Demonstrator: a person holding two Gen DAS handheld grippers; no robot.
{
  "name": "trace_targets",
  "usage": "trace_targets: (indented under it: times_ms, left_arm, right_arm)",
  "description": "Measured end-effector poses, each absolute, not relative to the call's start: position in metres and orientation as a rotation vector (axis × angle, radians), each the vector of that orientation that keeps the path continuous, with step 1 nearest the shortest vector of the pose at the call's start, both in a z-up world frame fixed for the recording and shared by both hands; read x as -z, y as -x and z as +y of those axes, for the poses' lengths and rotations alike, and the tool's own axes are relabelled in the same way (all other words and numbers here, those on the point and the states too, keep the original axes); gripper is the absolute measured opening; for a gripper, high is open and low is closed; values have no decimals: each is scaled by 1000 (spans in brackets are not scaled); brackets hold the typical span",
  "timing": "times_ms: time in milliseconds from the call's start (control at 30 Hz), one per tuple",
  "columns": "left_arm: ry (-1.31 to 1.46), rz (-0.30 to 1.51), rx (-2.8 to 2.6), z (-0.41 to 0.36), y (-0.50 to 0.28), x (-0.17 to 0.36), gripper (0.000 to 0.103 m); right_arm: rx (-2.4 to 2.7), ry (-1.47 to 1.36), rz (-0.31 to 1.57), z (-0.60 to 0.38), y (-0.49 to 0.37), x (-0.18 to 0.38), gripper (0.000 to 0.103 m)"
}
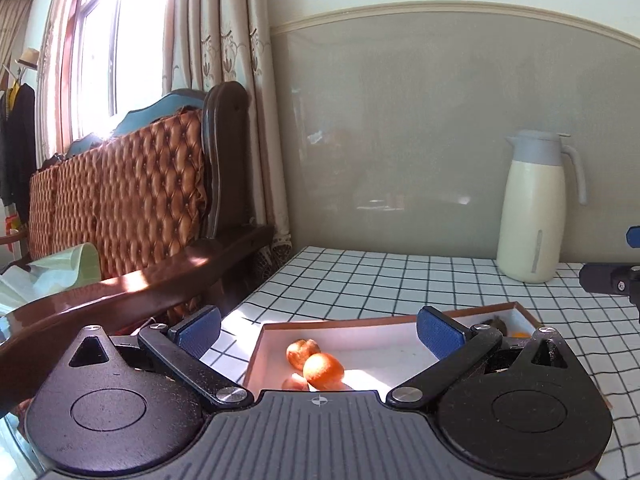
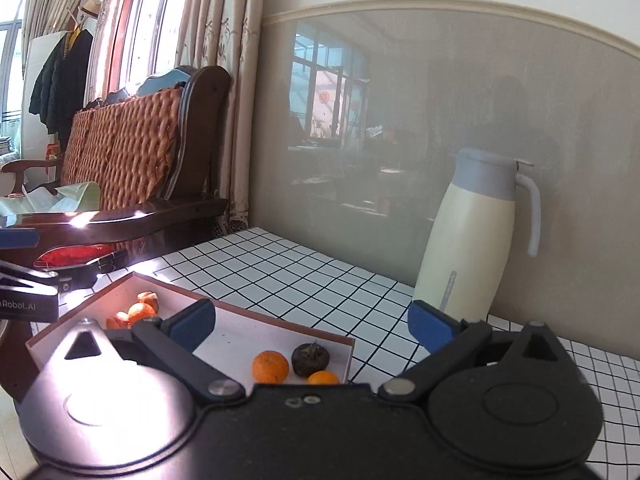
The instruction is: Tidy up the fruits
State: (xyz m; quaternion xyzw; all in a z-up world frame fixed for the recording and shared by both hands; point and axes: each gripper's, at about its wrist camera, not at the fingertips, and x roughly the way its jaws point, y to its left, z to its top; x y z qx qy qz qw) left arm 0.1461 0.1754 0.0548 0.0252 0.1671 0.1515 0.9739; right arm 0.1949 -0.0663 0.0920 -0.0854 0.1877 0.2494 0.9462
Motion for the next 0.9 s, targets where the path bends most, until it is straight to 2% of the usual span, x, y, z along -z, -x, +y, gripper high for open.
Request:
trace_targets:
  times_ms: [200, 467, 667, 900]
  left_arm:
    - [-51, 313, -287, 133, -73, -60, 103]
    - [-22, 287, -257, 106, 9, -44, 103]
    - [-14, 237, -249, 101, 27, -36, 103]
    - [-9, 274, -261, 101, 16, -29, 103]
  right_arm:
    - [-458, 156, 362, -116, -125, -106, 97]
    - [-376, 134, 398, -162, -56, -95, 97]
    - [-344, 116, 411, -168, -46, -77, 97]
    - [-315, 104, 435, -170, -47, -71, 97]
